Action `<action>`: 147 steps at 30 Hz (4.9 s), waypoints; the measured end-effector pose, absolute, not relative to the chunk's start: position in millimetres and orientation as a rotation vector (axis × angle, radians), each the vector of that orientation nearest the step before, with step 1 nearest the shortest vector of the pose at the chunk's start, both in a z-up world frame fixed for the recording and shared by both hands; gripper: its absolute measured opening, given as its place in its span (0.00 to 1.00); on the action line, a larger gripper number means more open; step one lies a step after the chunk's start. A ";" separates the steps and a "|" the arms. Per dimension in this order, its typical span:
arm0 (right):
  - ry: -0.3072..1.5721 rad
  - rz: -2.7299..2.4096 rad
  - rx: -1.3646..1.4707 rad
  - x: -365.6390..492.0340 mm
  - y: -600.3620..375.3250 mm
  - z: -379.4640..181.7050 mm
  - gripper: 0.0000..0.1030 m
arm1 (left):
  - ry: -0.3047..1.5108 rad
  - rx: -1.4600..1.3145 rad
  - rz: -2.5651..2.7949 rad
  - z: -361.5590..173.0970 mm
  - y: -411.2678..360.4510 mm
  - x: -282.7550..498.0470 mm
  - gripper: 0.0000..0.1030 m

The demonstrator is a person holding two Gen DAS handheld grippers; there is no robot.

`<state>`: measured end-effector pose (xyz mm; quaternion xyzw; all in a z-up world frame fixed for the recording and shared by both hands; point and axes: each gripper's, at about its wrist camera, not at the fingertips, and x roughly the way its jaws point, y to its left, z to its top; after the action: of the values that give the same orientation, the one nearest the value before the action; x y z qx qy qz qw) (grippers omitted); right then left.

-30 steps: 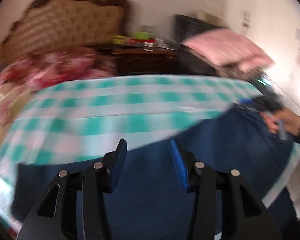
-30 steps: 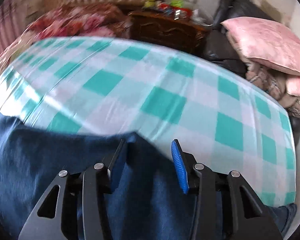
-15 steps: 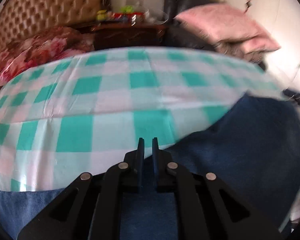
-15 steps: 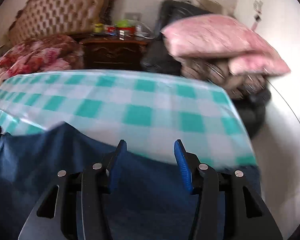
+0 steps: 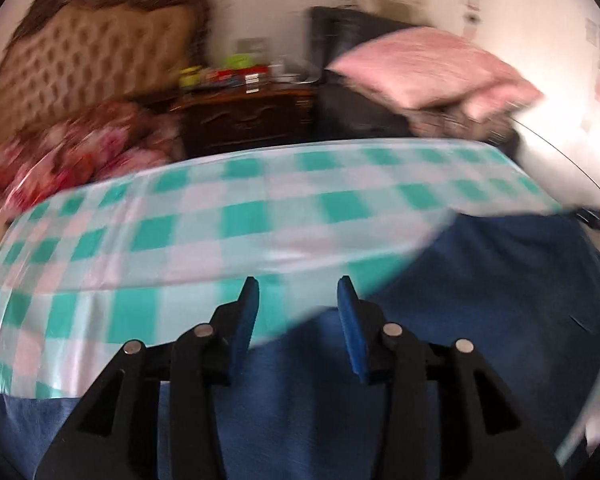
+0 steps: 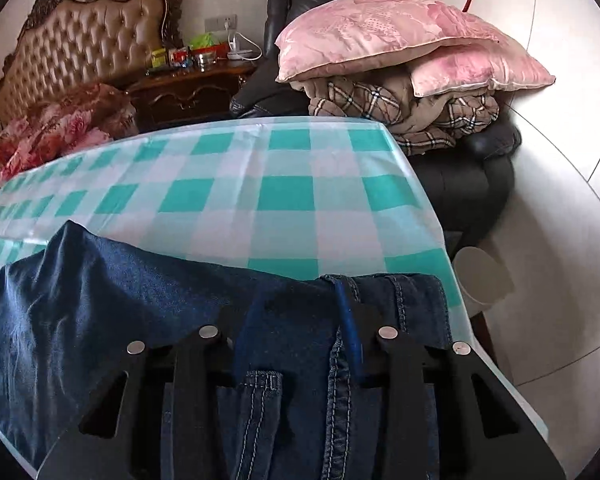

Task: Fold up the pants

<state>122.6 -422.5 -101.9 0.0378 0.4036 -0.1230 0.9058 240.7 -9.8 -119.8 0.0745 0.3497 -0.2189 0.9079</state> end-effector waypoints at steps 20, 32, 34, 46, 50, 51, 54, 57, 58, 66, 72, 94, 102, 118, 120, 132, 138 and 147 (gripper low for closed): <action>0.785 -0.445 0.194 61.9 -488.5 -80.0 0.58 | 0.887 0.098 -0.765 -158.1 -194.1 78.5 0.31; 0.906 -0.309 0.003 -4.5 -375.1 -131.8 0.62 | 0.864 0.066 -0.688 -161.8 -146.0 19.8 0.36; 0.898 -0.298 0.118 -18.3 -384.6 -122.0 0.61 | 0.831 0.062 -0.671 -156.3 -133.9 7.3 0.39; 0.845 -0.338 0.819 -82.5 -468.9 -123.8 0.61 | 0.630 0.358 -0.808 -151.8 -219.8 -17.3 0.39; 0.810 -0.382 0.911 -87.2 -489.3 -124.0 0.61 | 0.637 0.422 -0.849 -167.4 -252.7 -8.9 0.33; 0.811 -0.385 0.933 -86.4 -493.4 -125.6 0.61 | 0.637 0.447 -0.843 -172.3 -258.7 -7.4 0.31; 0.804 -0.366 0.988 -82.5 -501.4 -128.6 0.61 | 0.634 0.445 -0.860 -170.2 -258.6 -5.4 0.22; 0.794 -0.361 0.980 -74.8 -502.4 -125.3 0.61 | 0.626 0.429 -0.855 -167.0 -252.4 -5.2 0.01; 0.792 -0.362 0.977 -71.0 -501.7 -123.6 0.61 | 0.626 0.415 -0.860 -165.0 -249.9 -3.5 0.01; 0.824 -0.360 0.941 -56.6 -499.0 -126.0 0.56 | 0.620 0.439 -0.853 -166.6 -250.1 -6.1 0.11; 0.836 -0.389 0.949 -55.4 -506.0 -127.2 0.24 | 0.617 0.460 -0.847 -166.0 -251.0 -5.0 0.14; 0.823 -0.375 0.883 -73.2 -500.1 -102.0 0.09 | 0.619 0.405 -0.899 -138.4 -227.7 -6.6 0.01; 0.866 -0.424 0.806 -65.6 -500.1 -123.8 0.09 | 0.658 0.406 -0.898 -160.6 -228.4 -15.2 0.16; 0.731 -0.768 0.357 -62.3 -427.0 -72.1 0.28 | 0.852 -0.052 -0.325 -170.2 51.3 17.8 0.19; 0.719 -0.683 0.289 -50.8 -397.0 -69.4 0.31 | 0.853 -0.063 -0.303 -167.6 66.4 8.2 0.17; 0.919 -0.304 -0.030 18.4 -245.3 -135.2 0.51 | 0.805 0.043 -0.256 -165.8 49.4 35.1 0.40; 0.921 -0.366 -0.056 15.5 -255.1 -139.0 0.77 | 0.736 0.020 -0.254 -138.3 70.4 83.7 0.41; 0.726 -0.120 -0.114 107.8 -241.6 -77.1 0.77 | 0.913 0.066 -0.192 -161.7 85.7 222.0 0.27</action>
<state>107.8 -241.6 -77.1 -0.0558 0.3549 -0.0587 0.9314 222.0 85.7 -161.7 0.0320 0.4400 -0.0924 0.8927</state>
